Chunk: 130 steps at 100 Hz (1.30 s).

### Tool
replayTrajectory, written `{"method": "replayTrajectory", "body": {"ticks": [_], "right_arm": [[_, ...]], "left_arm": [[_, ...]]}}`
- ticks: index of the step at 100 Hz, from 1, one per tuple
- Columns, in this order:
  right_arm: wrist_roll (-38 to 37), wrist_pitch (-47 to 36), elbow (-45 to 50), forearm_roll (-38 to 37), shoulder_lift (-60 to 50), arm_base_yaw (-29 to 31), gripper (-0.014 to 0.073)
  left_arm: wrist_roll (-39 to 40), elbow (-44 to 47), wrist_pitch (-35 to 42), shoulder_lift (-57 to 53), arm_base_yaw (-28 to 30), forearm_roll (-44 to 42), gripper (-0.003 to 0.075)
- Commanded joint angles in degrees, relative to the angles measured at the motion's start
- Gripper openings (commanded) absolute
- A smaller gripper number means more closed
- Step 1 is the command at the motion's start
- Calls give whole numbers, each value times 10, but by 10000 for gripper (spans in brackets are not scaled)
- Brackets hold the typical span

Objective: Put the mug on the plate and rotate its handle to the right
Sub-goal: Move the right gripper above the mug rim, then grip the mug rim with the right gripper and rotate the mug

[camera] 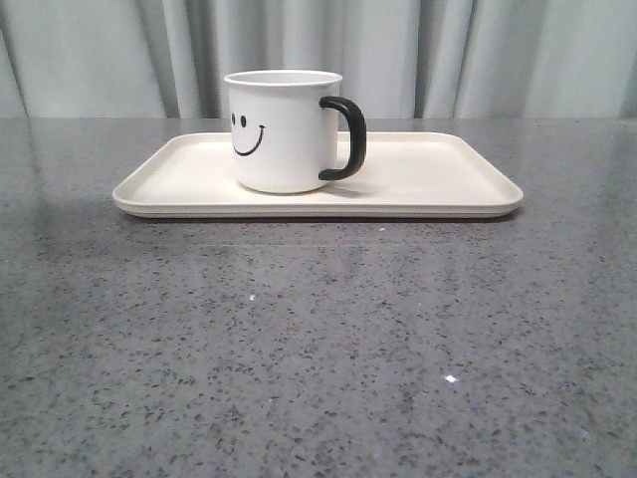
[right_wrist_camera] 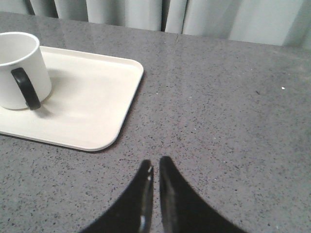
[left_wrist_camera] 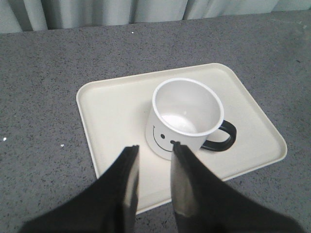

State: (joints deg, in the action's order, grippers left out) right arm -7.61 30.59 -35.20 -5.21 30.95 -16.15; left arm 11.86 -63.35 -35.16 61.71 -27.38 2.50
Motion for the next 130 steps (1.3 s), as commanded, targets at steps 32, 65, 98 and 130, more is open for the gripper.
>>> {"method": "replayTrajectory", "body": {"ticks": [32,65,98,130], "right_arm": [[4,37,-183,-9,196,-77,386],[4,95,-350,-8,358,-143,409],[4,180,-537,-3,521,-160,457],[4,246,-685,13,665,-160,456]], "left_arm": [[-1,100,49,-163,-5,0,-19],[-1,129,40,-218,-5,7,-19],[-1,129,37,-218,-5,19,-19],[-1,129,37,-218,-5,22,-19]]}}
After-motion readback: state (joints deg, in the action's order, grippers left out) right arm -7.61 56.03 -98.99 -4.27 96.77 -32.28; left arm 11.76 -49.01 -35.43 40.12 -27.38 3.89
